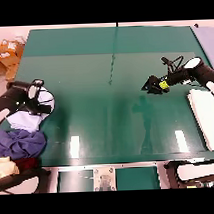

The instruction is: Fold the shirts.

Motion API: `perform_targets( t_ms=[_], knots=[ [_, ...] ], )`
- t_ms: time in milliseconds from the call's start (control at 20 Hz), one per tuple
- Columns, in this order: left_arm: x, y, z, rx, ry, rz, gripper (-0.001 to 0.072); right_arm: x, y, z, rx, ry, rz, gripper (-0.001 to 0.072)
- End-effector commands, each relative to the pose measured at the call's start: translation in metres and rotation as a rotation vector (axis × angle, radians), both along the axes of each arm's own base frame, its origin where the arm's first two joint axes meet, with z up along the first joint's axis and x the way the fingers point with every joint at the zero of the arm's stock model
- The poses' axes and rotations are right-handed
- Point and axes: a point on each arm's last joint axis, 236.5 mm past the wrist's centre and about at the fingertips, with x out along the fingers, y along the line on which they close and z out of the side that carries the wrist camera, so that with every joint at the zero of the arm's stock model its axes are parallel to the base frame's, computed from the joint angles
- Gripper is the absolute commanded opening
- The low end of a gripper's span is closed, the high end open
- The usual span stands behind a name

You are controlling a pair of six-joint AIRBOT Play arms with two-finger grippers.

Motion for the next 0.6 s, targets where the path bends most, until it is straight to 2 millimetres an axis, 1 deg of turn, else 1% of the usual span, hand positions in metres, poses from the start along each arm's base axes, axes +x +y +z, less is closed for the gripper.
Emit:
perform_targets(
  t_ms=[0, 50, 100, 150, 200, 300, 350, 400, 450, 500, 550],
  knots=[
    [0.026, -0.029, 0.042, -0.045, -0.053, -0.09, 0.0021, -0.005, 0.0, 0.001, 0.01, 0.018, 0.009, 0.0472],
    [0.04, -0.055, 0.069, -0.074, -0.111, -0.148, 0.0021, -0.007, -0.001, 0.003, 0.015, 0.029, 0.013, 0.0472],
    [0.054, -0.087, 0.101, -0.097, -0.185, -0.217, 0.0021, -0.009, -0.004, 0.006, 0.019, 0.037, 0.015, 0.0471],
    [0.062, -0.126, 0.135, -0.134, -0.263, -0.297, 0.0021, -0.011, -0.009, 0.01, 0.026, 0.045, 0.015, 0.0471],
    [0.065, -0.166, 0.164, -0.182, -0.33, -0.375, 0.0021, -0.013, -0.016, 0.016, 0.03, 0.048, 0.008, 0.0471],
    [0.062, -0.243, 0.217, -0.301, -0.471, -0.518, 0.0021, -0.01, -0.033, 0.03, 0.027, 0.021, -0.034, 0.0471],
    [0.057, -0.275, 0.236, -0.366, -0.527, -0.57, 0.0021, -0.009, -0.043, 0.037, 0.024, 0.004, -0.059, 0.0471],
    [0.052, -0.302, 0.249, -0.434, -0.571, -0.609, 0.0021, -0.009, -0.05, 0.043, 0.021, -0.009, -0.083, 0.0471],
    [0.048, -0.32, 0.253, -0.482, -0.59, -0.63, 0.0021, -0.009, -0.058, 0.048, 0.019, -0.02, -0.1, 0.0471],
    [0.047, -0.333, 0.246, -0.514, -0.577, -0.636, 0.0021, -0.011, -0.063, 0.052, 0.019, -0.023, -0.11, 0.0471],
    [0.046, -0.342, 0.231, -0.539, -0.532, -0.629, 0.0022, -0.013, -0.066, 0.055, 0.019, -0.025, -0.116, 0.0471]
  ],
)
